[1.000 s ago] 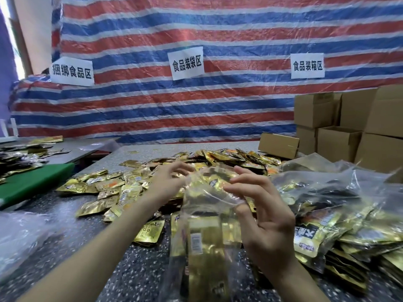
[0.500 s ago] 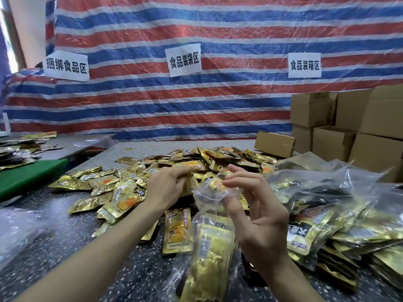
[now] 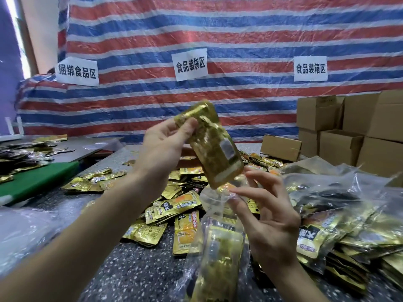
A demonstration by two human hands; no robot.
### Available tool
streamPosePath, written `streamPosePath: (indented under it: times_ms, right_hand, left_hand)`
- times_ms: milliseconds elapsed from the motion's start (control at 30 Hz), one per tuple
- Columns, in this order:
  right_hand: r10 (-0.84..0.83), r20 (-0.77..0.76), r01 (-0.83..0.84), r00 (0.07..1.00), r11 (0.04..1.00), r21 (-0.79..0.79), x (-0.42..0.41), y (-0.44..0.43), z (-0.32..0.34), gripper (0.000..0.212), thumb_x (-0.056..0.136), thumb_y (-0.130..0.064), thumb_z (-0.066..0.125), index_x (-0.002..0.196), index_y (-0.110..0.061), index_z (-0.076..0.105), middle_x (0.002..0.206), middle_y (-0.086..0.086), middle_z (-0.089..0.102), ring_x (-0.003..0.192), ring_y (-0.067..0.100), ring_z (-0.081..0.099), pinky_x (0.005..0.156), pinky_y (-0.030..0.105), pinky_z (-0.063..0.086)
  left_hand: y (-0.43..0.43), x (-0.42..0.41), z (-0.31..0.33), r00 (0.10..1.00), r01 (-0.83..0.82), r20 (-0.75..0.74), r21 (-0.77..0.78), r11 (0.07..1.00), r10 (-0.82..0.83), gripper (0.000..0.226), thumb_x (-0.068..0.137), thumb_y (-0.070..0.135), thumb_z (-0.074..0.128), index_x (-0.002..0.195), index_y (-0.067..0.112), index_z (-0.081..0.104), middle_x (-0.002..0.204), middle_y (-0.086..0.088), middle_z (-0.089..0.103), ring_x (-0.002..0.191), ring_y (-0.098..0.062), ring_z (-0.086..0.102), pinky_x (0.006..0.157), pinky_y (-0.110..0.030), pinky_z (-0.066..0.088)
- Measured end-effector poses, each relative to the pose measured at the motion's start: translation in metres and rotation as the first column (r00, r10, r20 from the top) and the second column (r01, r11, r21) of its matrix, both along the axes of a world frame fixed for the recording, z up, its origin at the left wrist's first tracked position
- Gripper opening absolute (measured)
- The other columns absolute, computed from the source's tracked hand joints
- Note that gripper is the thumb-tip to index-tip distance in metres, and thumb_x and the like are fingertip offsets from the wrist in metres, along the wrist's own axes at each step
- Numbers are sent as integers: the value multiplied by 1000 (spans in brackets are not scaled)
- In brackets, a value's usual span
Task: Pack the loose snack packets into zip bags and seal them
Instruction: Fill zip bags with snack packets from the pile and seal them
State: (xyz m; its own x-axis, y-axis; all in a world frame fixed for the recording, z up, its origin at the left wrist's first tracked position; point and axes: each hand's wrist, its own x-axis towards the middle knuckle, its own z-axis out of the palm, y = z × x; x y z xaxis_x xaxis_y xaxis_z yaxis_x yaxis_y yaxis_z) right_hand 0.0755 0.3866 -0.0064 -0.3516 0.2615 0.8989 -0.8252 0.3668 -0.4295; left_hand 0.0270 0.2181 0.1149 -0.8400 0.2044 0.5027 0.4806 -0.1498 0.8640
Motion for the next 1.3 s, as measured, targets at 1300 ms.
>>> streamPosePath:
  times_ms: [1300]
  right_hand:
    - [-263,-156,280,952,955,102,20,17,24,6,84,-21,75,87,-21,69,115,15,59,118,29,58,96,41,49]
  left_hand:
    - [-28,3,4,847,-133,-440,-716,685,-296,22,76,31,76,79,13,64,113,9,59,94,-9,62,79,-30,59]
